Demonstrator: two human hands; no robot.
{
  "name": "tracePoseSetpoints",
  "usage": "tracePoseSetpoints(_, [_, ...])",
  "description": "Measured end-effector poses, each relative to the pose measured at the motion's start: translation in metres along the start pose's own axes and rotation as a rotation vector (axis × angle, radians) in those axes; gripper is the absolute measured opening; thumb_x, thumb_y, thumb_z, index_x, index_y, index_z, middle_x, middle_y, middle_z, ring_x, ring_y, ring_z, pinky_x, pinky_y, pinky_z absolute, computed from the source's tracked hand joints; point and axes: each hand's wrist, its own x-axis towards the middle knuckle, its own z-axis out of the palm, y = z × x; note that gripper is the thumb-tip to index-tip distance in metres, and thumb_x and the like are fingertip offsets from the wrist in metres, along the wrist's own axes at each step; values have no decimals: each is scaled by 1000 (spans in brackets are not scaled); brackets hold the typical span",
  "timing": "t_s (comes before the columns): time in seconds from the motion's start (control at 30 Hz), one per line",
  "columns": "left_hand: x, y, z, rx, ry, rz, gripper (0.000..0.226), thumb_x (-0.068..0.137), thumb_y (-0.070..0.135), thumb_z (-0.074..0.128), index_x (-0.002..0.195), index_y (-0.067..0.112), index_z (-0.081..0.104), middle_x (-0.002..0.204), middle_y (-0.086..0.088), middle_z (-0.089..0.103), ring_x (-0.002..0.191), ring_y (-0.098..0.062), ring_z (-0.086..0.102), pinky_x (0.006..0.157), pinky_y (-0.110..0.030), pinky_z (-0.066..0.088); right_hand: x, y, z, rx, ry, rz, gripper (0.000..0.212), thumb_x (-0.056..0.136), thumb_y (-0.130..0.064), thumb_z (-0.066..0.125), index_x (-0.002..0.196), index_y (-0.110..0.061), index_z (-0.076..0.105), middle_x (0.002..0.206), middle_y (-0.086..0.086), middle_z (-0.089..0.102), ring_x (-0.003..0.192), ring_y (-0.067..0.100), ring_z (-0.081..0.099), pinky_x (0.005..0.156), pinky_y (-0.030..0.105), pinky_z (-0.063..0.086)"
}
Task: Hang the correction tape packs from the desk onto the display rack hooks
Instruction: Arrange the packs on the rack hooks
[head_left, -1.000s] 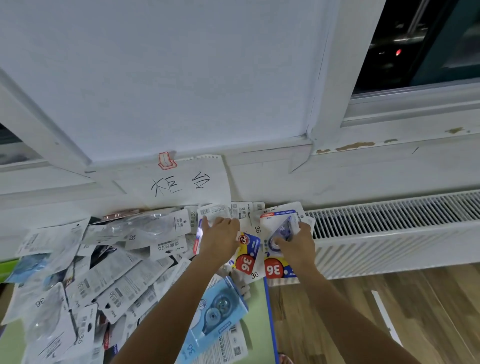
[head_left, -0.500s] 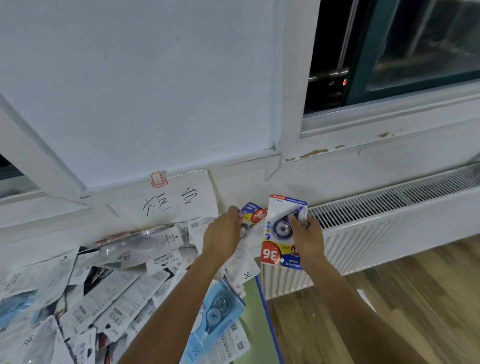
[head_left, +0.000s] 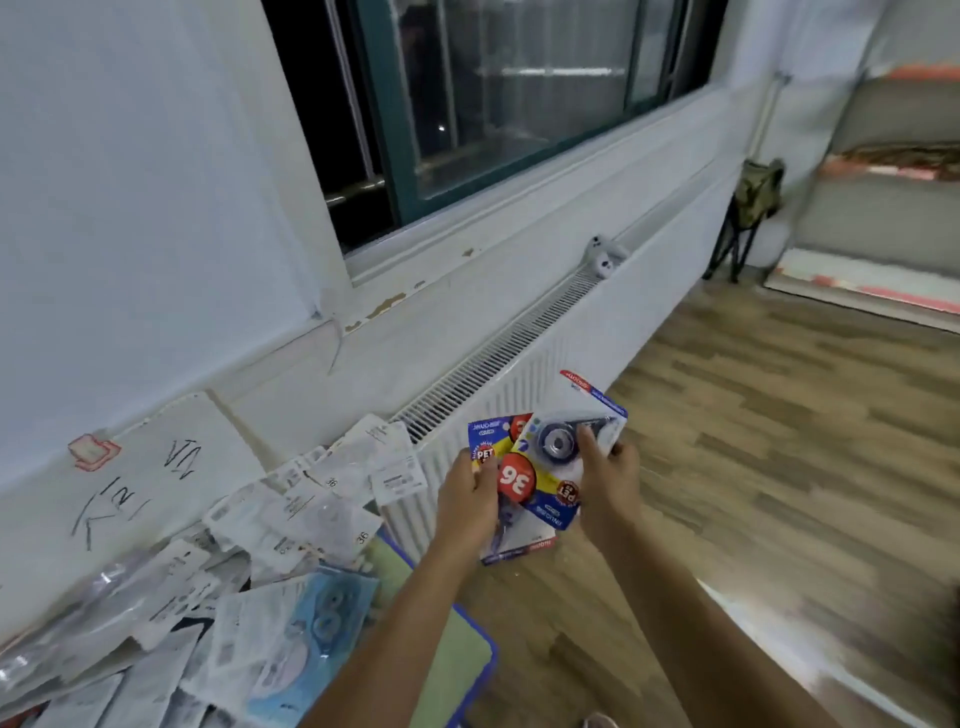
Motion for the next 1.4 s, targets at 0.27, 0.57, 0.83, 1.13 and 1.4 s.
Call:
tracePoseSetpoints(0.27, [-50, 55, 97, -79, -308, 136, 22, 90, 32, 64, 108, 20, 61, 100, 3, 71, 90, -11, 68, 78, -32, 57, -14, -39, -127, 147, 336, -18, 36, 89, -24, 64, 116, -2, 53, 111, 15, 64, 103, 27, 63, 93, 46, 51])
tracePoseSetpoints(0.57, [-130, 108, 228, -24, -596, 221, 6, 92, 30, 61, 90, 28, 56, 86, 14, 67, 67, 11, 64, 48, -6, 43, -56, -85, -310, -533, 657, -232, 78, 80, -14, 71, 141, 6, 27, 141, 23, 38, 132, 34, 36, 108, 42, 30])
tracePoseSetpoints(0.83, [-237, 152, 353, 70, -787, 396, 10, 92, 25, 62, 101, 27, 59, 98, 2, 71, 90, -14, 68, 84, -34, 55, -106, -123, -467, -1170, 343, -456, 65, 67, -9, 59, 130, 1, 46, 133, 15, 46, 129, 33, 39, 103, 37, 32])
tracePoseSetpoints(1.13, [-334, 206, 460, -29, -946, 444, 8, 93, 23, 61, 95, 31, 60, 96, 0, 73, 88, -17, 70, 84, -42, 55, -131, -147, -614, -1348, 454, -400, 83, 76, -25, 62, 148, -13, 22, 152, 1, 28, 143, 18, 17, 114, 37, 11])
tracePoseSetpoints(1.4, [-376, 254, 569, -163, -936, 347, 30, 100, 35, 44, 80, 19, 60, 77, 1, 70, 77, -23, 66, 71, -31, 50, -111, -175, -714, -1071, 662, -361, 61, 63, -26, 78, 117, -9, 54, 108, 8, 47, 106, 26, 48, 90, 32, 42])
